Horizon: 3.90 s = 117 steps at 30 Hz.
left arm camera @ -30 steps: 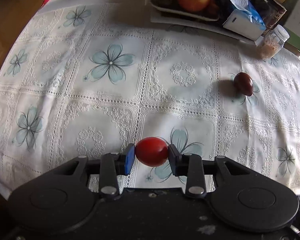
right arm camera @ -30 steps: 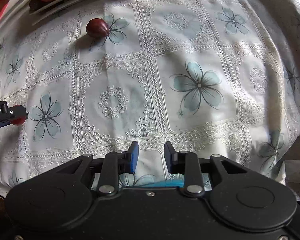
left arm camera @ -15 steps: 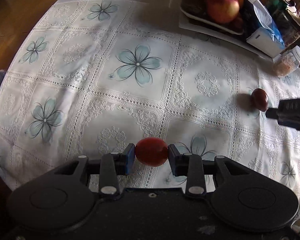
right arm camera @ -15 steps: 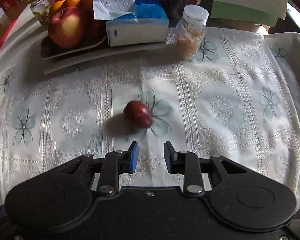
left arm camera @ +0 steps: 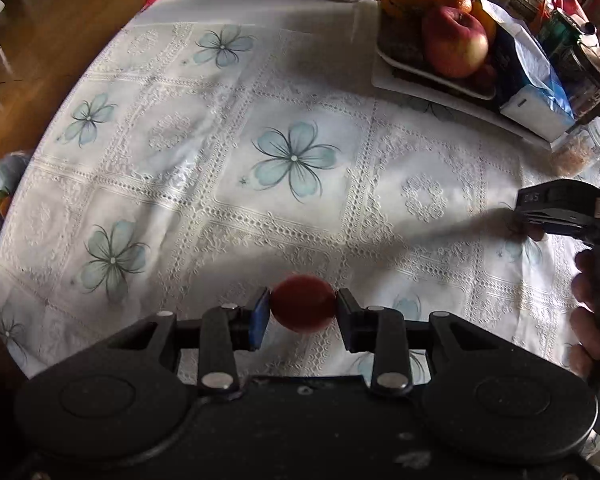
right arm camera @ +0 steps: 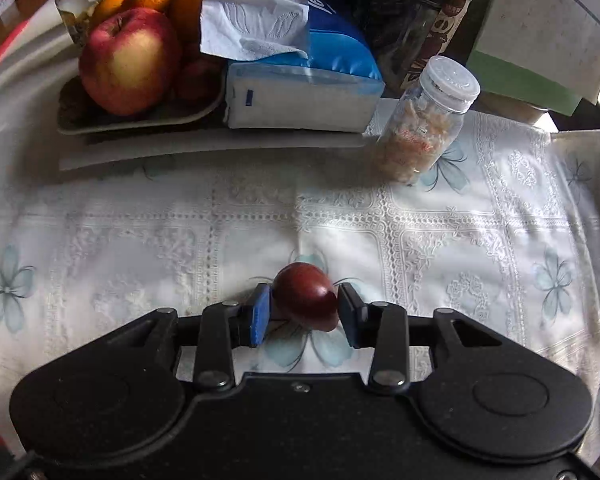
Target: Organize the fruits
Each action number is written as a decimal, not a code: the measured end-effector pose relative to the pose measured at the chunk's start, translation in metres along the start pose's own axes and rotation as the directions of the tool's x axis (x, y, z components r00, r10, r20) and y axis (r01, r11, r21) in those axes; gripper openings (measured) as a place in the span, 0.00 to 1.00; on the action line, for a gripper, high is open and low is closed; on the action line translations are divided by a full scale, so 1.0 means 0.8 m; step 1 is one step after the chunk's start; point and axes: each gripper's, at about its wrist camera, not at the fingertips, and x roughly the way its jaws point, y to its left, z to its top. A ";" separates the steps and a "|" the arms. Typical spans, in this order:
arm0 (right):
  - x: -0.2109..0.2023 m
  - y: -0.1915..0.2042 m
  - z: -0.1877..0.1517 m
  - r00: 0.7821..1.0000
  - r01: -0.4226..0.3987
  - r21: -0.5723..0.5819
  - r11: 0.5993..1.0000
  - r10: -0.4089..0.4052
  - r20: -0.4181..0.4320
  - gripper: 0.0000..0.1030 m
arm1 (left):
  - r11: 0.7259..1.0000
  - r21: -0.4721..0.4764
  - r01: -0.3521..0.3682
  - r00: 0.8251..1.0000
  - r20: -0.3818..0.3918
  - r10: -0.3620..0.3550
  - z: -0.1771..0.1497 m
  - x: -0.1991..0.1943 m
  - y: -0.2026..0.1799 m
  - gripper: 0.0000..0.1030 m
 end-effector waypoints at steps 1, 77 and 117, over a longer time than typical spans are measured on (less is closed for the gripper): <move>0.005 -0.001 0.000 1.000 -0.001 0.005 1.000 0.001 -0.012 0.47 | 1.000 0.001 0.007 1.000 -0.007 -0.007 0.000 0.001 -0.001 0.34; -0.032 -0.042 -0.169 0.986 -0.118 0.063 0.991 0.124 -0.111 1.00 | 0.994 0.107 0.036 0.984 -0.177 -0.016 -0.042 0.067 -0.041 0.35; -0.041 -0.031 -0.147 0.981 -0.142 0.000 0.990 0.140 -0.136 0.60 | 0.987 0.159 0.015 0.994 -0.111 0.003 -0.057 0.065 -0.060 0.50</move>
